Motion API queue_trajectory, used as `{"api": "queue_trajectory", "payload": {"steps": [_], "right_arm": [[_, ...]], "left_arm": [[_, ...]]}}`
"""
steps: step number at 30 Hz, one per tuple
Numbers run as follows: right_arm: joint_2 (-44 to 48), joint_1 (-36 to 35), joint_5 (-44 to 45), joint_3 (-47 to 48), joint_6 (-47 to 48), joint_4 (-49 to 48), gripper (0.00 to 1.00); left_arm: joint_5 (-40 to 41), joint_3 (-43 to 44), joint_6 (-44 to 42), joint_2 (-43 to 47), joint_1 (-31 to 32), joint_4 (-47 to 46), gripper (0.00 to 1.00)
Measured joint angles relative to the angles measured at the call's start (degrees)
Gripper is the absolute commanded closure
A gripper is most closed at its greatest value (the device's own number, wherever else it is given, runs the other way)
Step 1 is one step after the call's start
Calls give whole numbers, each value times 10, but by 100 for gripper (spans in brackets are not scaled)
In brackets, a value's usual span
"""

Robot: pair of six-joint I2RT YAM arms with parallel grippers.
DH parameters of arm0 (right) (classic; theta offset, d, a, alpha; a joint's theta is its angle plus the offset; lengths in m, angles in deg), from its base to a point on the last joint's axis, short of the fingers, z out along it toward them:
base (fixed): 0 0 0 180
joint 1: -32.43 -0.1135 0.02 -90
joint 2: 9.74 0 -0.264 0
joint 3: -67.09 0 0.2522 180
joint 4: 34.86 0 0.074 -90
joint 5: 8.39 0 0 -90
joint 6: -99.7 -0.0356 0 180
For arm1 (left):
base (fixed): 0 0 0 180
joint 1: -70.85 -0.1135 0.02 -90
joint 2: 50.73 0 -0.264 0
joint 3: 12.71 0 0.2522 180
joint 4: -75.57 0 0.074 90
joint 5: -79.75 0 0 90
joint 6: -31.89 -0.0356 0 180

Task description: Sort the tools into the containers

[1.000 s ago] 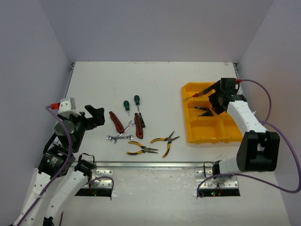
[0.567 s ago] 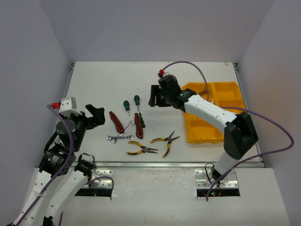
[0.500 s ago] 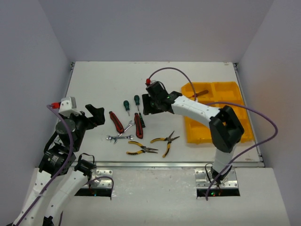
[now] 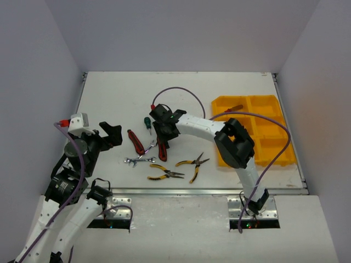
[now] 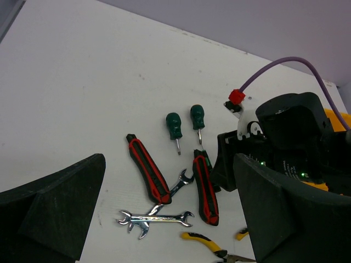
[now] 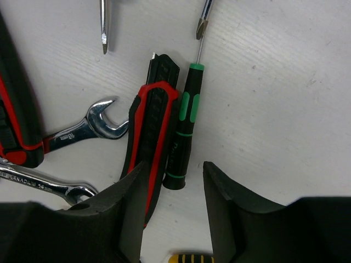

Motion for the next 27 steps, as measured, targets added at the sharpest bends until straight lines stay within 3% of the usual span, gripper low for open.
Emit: {"api": "queue_trajectory", "payload": {"steps": [15,19,22,27], "right_arm": [[-30,11,9,15,-1,11,65],[-48,16,0,19,-3,10,77],[-49,23,-6,21,-11,6,93],[-40,35,-16,6,-25,-5,100]], "left_arm": [[-1,0,0,1,0,0,0],[-1,0,0,1,0,0,0],[-1,0,0,1,0,0,0],[-1,0,0,2,0,0,0]]}}
